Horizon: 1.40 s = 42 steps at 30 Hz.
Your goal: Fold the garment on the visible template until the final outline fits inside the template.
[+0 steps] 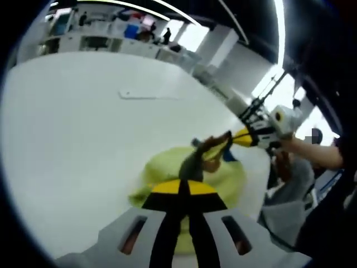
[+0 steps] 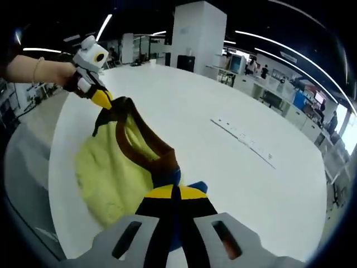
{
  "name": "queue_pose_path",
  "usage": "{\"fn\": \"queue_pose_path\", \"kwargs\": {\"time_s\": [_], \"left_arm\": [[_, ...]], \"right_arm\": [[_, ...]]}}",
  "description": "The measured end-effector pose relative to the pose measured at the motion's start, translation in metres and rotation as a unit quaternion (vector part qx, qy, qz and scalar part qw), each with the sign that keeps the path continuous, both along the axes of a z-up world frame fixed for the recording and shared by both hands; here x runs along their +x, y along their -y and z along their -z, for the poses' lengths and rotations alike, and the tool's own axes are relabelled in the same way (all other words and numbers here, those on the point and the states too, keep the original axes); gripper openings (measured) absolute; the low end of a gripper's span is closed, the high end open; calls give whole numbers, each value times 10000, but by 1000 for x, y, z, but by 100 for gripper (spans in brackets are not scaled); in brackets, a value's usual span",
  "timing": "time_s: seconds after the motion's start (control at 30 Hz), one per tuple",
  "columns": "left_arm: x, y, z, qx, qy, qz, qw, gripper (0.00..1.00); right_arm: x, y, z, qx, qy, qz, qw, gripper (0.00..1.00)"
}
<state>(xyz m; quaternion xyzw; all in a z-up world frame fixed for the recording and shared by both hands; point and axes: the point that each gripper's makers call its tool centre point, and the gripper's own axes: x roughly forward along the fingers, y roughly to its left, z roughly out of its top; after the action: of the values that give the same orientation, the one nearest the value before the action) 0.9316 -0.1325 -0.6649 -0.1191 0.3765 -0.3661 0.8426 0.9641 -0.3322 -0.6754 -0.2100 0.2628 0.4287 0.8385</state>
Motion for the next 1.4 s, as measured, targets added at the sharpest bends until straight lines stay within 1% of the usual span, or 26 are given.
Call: {"fn": "queue_pose_path", "kwargs": {"time_s": [0.1, 0.2, 0.27, 0.37, 0.47, 0.53, 0.57, 0.63, 0.73, 0.8, 0.93, 0.97, 1.07, 1.13, 1.17, 1.2, 1.23, 1.4], "left_arm": [[-6, 0, -4, -38, 6, -7, 10000, 0], [-12, 1, -7, 19, 35, 15, 10000, 0], [-14, -1, -10, 62, 109, -26, 9999, 0], [-17, -2, -22, -72, 187, -178, 9996, 0], [-21, -5, -33, -99, 310, -306, 9990, 0], [-24, -6, -41, -174, 382, -392, 9983, 0], [-28, -7, -49, -226, 459, -457, 9976, 0], [-29, -11, -55, -250, 513, -502, 9971, 0], [-33, -13, -71, -325, 672, -591, 9955, 0], [-34, -13, -80, -347, 761, -619, 9946, 0], [-39, -12, -103, -373, 1002, -657, 9921, 0], [-39, -12, -105, -381, 1025, -659, 9918, 0], [-41, -11, -125, -435, 1242, -690, 9889, 0], [-42, -11, -135, -463, 1348, -695, 9873, 0], [-42, -11, -143, -479, 1445, -704, 9858, 0], [-42, -11, -146, -485, 1479, -709, 9853, 0], [-42, -11, -157, -506, 1592, -716, 9833, 0], [-42, -13, -190, -614, 1947, -769, 9759, 0]], "right_arm": [[-5, 0, -5, 31, 41, 15, 10000, 1], [-9, -1, -11, 68, 108, 5, 9999, 1], [-11, -2, -18, 108, 174, 3, 9998, 1], [-14, -4, -31, 192, 329, 20, 9993, 1], [-18, -6, -49, 266, 538, -11, 9982, 1], [-21, -8, -62, 290, 687, -47, 9972, 1], [-24, -9, -71, 311, 782, -73, 9964, 1], [-27, -11, -83, 374, 899, -85, 9952, 1], [-30, -13, -100, 465, 1077, -86, 9931, 1], [-32, -14, -109, 497, 1164, -87, 9919, 1], [-38, -15, -130, 582, 1389, -87, 9886, 1], [-39, -16, -135, 600, 1426, -78, 9879, 1], [-41, -15, -152, 707, 1594, -31, 9847, 1], [-42, -14, -160, 737, 1680, -21, 9830, 1], [-42, -14, -168, 745, 1776, -16, 9813, 1], [-42, -14, -177, 766, 1862, -14, 9795, 1], [-43, -15, -183, 789, 1929, -8, 9780, 1], [-46, -17, -222, 892, 2327, 33, 9684, 1]]}}
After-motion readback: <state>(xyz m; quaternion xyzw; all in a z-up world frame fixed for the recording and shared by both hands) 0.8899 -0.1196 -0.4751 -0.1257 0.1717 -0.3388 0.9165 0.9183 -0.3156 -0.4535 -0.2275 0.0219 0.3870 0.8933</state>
